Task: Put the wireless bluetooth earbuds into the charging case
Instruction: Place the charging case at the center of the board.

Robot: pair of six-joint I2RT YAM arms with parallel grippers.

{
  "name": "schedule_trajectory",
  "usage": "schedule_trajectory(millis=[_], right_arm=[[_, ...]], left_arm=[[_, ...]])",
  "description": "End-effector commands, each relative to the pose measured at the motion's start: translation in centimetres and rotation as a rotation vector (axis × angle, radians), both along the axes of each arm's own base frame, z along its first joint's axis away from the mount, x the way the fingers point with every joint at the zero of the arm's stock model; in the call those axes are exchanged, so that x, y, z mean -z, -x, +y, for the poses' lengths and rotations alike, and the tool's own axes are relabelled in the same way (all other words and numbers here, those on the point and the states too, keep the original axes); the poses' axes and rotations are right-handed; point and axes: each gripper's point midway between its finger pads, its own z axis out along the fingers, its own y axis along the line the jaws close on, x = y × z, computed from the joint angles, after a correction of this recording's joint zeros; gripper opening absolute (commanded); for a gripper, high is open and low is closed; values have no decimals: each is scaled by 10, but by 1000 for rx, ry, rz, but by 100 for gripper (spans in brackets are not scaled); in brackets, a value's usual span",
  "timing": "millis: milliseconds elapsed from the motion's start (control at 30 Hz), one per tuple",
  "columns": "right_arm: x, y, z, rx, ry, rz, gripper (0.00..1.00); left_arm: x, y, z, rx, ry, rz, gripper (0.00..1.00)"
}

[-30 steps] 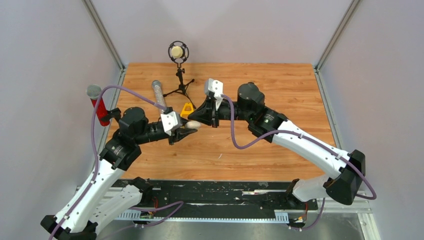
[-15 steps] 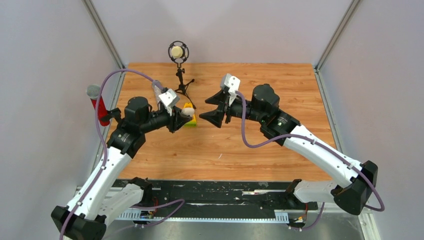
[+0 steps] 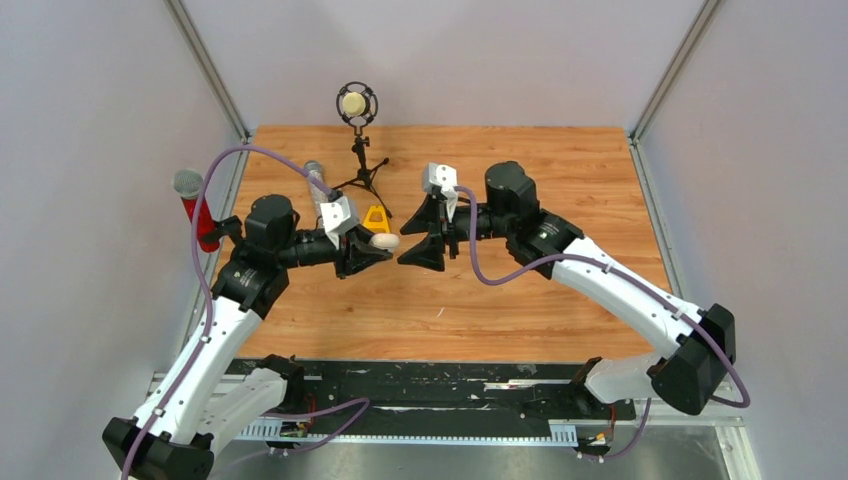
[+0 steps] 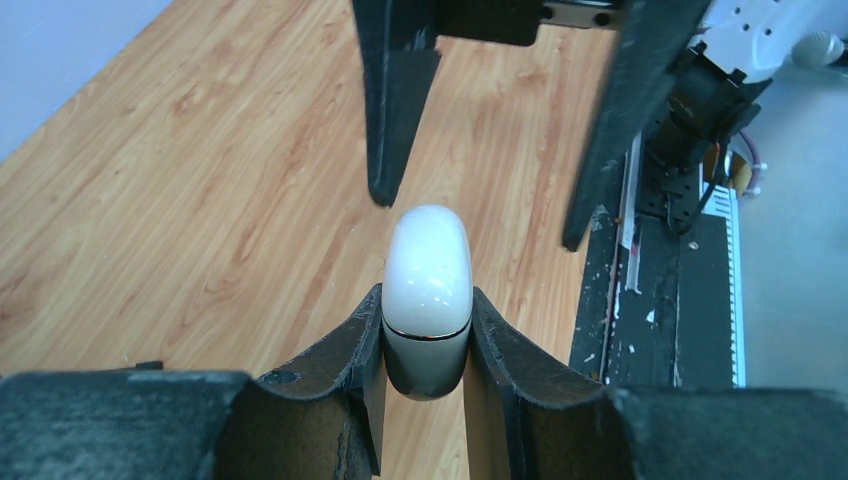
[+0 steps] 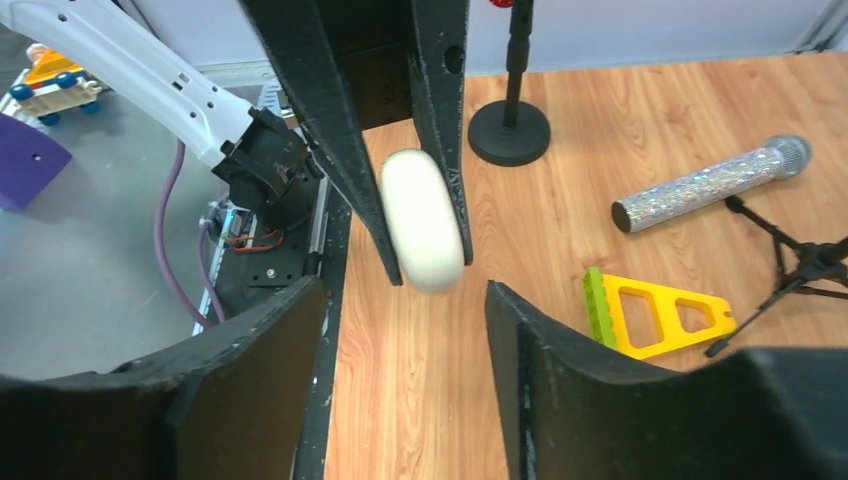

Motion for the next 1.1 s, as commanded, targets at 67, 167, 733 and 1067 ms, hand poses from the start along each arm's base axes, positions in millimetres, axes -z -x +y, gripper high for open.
schedule_trajectory(millis=[67, 167, 733, 1067], right_arm=[[-10, 6, 13, -108, -8, 12, 53], [-9, -1, 16, -78, -1, 17, 54], [1, 7, 31, -159, 22, 56, 15], [1, 14, 37, -199, 28, 62, 28]], left_arm=[[-21, 13, -6, 114, 17, -112, 0], [-19, 18, -7, 144, 15, -114, 0], [-23, 18, -10, 157, 41, -120, 0], [-27, 15, -11, 143, 60, -107, 0]])
